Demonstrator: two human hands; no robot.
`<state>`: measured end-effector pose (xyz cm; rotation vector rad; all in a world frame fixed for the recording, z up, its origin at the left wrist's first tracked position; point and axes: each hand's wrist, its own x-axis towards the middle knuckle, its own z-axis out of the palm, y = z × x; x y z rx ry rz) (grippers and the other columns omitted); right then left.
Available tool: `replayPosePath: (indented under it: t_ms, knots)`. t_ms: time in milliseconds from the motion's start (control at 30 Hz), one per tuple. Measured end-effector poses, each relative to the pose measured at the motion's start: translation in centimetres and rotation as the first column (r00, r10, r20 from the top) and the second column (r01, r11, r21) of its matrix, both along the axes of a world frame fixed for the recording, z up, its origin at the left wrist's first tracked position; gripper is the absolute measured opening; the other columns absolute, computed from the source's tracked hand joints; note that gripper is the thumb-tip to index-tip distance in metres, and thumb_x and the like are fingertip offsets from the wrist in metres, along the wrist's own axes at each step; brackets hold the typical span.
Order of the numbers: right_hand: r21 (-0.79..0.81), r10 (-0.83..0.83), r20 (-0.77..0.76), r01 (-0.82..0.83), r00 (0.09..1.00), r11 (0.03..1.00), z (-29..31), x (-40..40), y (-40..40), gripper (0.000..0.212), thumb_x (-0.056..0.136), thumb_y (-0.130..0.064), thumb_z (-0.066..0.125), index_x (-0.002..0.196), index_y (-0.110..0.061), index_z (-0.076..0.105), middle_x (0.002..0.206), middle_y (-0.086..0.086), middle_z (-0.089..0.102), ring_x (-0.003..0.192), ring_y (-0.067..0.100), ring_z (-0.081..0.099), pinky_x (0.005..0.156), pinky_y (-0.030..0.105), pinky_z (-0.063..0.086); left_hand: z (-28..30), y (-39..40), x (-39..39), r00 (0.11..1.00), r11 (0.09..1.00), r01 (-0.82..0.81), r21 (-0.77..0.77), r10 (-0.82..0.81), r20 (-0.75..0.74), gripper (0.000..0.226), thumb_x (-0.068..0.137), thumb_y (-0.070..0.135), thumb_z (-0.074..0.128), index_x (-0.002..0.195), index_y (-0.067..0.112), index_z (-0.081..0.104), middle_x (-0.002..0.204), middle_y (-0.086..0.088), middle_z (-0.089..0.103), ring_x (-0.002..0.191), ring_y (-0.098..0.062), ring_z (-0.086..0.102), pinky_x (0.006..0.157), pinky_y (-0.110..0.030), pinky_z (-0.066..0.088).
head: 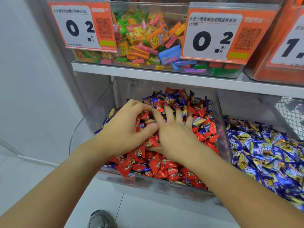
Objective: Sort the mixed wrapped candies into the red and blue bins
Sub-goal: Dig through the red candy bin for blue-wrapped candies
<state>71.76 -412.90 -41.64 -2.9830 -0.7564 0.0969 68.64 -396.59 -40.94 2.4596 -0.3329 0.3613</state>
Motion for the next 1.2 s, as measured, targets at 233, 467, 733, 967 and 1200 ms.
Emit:
replayPosePath:
  t_ms: [233,467,733,967,1200]
  knots:
    - [0.239,0.193,-0.148,-0.154,0.970,0.959,3.0,0.3,-5.0,0.097,0.076,-0.071,0.065,0.156,-0.037,0.022,0.164,-0.006,0.016,0.150,0.014,0.016,0.123,0.037,0.020,-1.9,-0.7,-2.1,0.999,0.933,0.047,0.357,-0.044,-0.017,0.091,0.078,0.084,0.042,0.151,0.032,0.030,0.147,0.003,0.033,0.138,-0.014,0.027,0.117,-0.045,0.026]
    - [0.371,0.158,0.073,-0.174,0.985,0.912,3.4,1.1,-7.7,0.024,0.093,-0.036,0.064,0.117,-0.032,0.066,0.118,-0.016,0.061,0.110,0.002,0.056,0.096,0.022,0.043,-2.5,1.1,-0.5,0.999,0.912,0.038,0.409,-0.033,-0.021,0.079,0.081,0.081,0.040,0.144,0.035,0.038,0.143,0.000,0.040,0.134,-0.021,0.036,0.115,-0.052,0.028]
    - [0.516,0.047,0.106,-0.096,0.993,0.851,3.5,1.9,-7.9,0.011,0.085,-0.020,0.077,0.082,-0.027,0.069,0.083,-0.019,0.068,0.082,-0.006,0.061,0.072,0.006,0.044,1.1,-1.1,-0.5,0.992,0.994,-0.042,0.103,0.029,0.122,0.043,0.088,0.056,0.049,0.118,0.029,0.065,0.120,0.012,0.059,0.120,-0.010,0.049,0.101,-0.046,0.042]
    - [0.542,-0.039,0.171,-0.061,0.984,0.838,3.6,2.3,-9.2,0.012,0.088,-0.032,0.073,0.095,-0.025,0.067,0.092,-0.022,0.062,0.084,0.000,0.055,0.076,0.017,0.038,0.7,-4.9,0.8,0.993,0.929,-0.118,0.352,0.099,0.071,0.027,0.089,0.050,0.060,0.098,0.028,0.072,0.086,0.008,0.067,0.094,-0.017,0.051,0.085,-0.039,0.046]
    - [0.199,0.013,0.098,-0.032,0.995,0.980,3.2,2.8,-10.4,0.040,0.094,-0.040,0.064,0.132,-0.030,0.060,0.122,-0.005,0.064,0.115,0.019,0.056,0.089,0.028,0.039,2.0,-3.1,-0.1,0.982,0.970,-0.176,-0.169,0.186,0.044,0.010,0.096,0.029,0.056,0.093,0.029,0.066,0.074,0.018,0.066,0.063,-0.001,0.058,0.061,-0.025,0.041]
